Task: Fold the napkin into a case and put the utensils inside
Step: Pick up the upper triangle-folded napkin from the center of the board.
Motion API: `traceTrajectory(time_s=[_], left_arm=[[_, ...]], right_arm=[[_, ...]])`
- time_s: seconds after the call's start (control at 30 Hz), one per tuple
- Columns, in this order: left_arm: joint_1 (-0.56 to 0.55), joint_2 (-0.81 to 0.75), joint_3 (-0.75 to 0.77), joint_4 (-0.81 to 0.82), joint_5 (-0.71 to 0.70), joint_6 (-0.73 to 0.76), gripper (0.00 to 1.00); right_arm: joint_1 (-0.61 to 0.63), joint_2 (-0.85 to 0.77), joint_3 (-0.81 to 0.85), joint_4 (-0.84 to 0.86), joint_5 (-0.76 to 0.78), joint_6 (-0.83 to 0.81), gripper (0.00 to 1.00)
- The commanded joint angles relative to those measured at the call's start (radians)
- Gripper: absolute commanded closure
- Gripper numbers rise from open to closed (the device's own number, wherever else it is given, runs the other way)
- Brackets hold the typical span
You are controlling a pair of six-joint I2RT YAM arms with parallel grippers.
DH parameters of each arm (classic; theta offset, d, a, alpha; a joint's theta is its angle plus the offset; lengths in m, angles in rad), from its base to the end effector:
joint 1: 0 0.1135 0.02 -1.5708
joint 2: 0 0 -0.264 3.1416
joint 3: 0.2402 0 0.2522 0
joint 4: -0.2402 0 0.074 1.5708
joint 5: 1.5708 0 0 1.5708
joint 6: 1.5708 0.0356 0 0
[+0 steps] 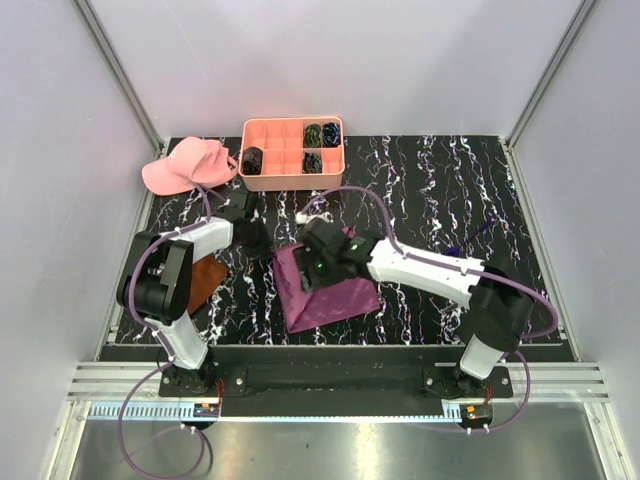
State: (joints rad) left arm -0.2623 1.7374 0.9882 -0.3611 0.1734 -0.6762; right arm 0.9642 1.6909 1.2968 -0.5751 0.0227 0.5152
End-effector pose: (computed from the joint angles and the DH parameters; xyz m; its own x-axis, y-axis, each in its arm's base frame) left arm 0.3195 -0.0921 0.1532 -0.8810 -0.4017 -0.2499 -0.2845 0.8719 -0.3987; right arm 0.2075 0.2977 0.2466 -0.8101 -0.3034 -0.5017 -0.4768 0.8389 0.2626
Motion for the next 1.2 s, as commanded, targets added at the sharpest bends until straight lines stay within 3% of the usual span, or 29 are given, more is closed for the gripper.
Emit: traceTrajectory(time_s=[0.0, 0.27, 0.8, 1.17], left_arm=[[-0.005, -0.056, -0.026, 0.045, 0.064, -0.082, 1.00], [-0.003, -0.049, -0.043, 0.045, 0.077, -0.112, 1.00], [0.003, -0.033, -0.062, 0.076, 0.087, -0.112, 1.00], [0.008, -0.022, -0.056, 0.077, 0.094, -0.111, 1.00]], right_arm=[[0.123, 0.061, 0.084, -0.016, 0.065, 0.054, 0.47], [0.232, 0.228, 0.168, -0.015, 0.097, 0.072, 0.55], [0.251, 0.299, 0.193, -0.029, 0.099, 0.055, 0.62], [0.251, 0.351, 0.174, -0.046, 0.098, 0.045, 0.60]])
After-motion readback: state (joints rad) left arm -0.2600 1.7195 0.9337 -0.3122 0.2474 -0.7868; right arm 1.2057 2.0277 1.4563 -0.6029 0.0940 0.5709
